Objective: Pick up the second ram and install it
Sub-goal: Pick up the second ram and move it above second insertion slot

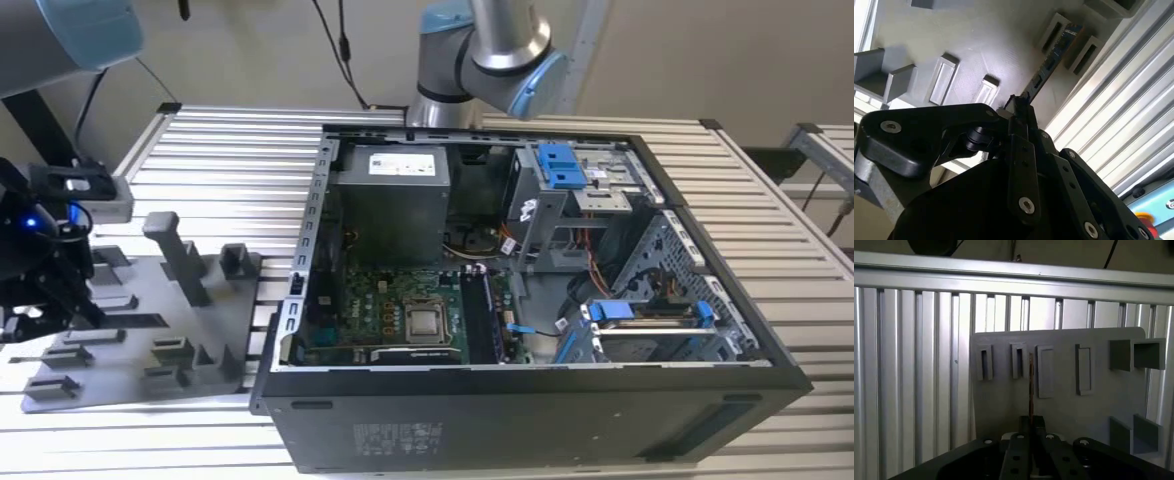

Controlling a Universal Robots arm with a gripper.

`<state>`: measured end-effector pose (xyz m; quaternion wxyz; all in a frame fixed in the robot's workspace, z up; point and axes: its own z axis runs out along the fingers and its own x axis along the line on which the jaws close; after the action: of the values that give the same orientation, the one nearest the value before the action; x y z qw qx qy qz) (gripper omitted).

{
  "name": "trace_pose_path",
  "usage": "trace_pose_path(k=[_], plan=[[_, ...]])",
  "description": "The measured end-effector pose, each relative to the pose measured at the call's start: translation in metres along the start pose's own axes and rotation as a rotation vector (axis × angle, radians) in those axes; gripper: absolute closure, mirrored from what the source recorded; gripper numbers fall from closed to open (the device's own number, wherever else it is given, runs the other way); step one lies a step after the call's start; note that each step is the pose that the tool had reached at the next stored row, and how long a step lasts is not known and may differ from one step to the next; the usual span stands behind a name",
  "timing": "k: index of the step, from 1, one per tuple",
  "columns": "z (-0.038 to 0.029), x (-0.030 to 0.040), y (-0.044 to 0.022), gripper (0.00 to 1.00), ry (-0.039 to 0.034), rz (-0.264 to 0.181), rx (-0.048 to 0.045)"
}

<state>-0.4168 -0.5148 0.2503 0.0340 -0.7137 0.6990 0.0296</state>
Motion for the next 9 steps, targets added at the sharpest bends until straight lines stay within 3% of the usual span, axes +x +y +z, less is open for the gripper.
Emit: trace_pose_path(k=[9], plan=[[-0.0149,-0.0014,-0.0001,0.86,-0.0001,0.0,0.0]])
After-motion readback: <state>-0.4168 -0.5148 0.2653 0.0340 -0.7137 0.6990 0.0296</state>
